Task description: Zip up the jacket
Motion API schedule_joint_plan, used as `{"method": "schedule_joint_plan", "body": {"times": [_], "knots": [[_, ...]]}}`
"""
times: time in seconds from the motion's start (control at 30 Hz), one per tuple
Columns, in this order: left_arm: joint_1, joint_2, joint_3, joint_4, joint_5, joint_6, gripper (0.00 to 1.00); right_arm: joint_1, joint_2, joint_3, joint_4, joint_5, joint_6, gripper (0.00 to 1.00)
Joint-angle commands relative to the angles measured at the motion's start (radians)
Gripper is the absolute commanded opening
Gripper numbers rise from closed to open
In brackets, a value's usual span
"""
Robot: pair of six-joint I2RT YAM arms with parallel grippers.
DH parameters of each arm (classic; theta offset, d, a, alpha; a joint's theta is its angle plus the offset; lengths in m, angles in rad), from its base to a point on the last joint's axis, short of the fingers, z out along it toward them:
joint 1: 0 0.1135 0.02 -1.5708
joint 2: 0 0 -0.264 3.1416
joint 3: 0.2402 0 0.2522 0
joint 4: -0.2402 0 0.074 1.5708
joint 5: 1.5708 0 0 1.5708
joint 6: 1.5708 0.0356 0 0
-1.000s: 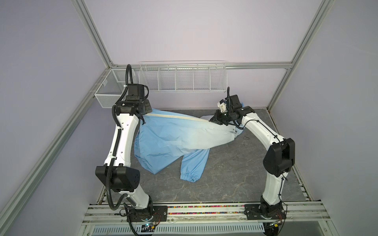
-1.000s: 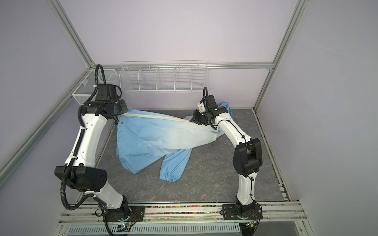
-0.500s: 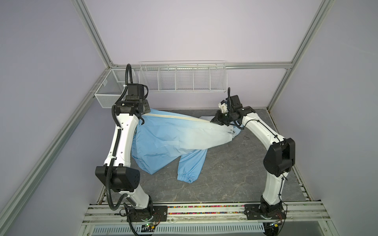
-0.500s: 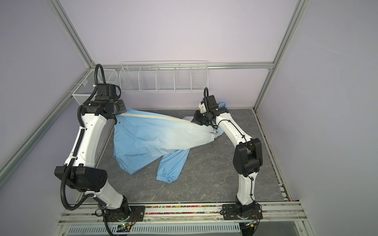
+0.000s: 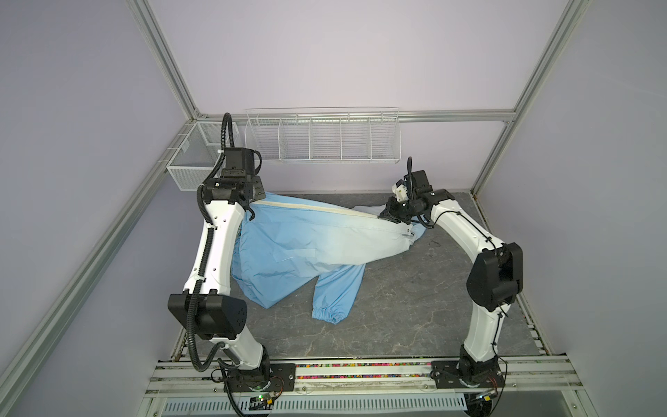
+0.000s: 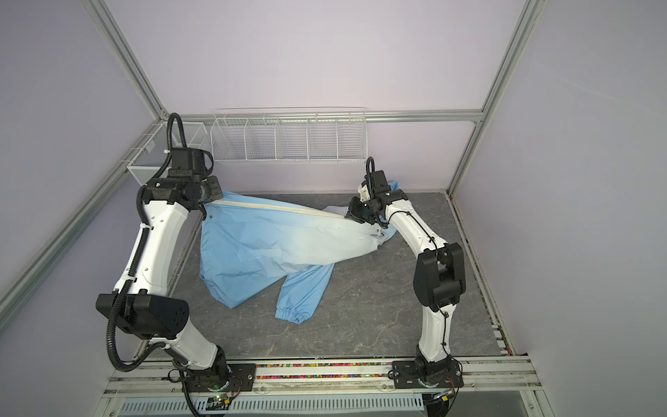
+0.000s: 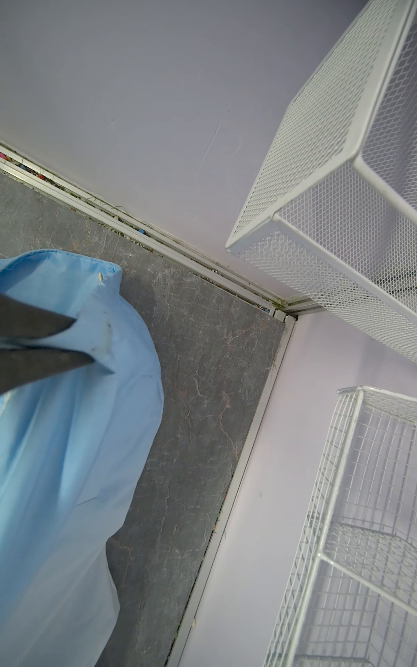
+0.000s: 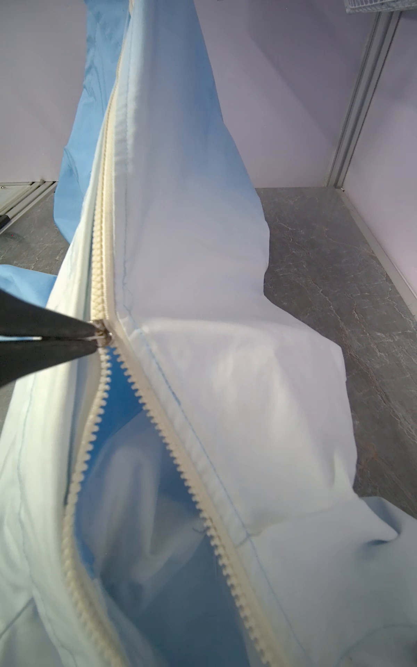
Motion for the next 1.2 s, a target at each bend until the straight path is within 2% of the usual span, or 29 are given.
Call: {"method": "schedule_joint_plan", "body": {"times": [0.0,1.17], "knots": [[0.027,-0.010,0.052,0.002,-0.097,0.010,0.00,-0.038,-0.024,-0.020,-0.052,0.065,-0.025,0.08],[0.027,-0.020,0.043,-0.001,-0.069,-0.025,0.00,-0.120,-0.052,-0.060,-0.075,0.073,-0.065,0.07]]}}
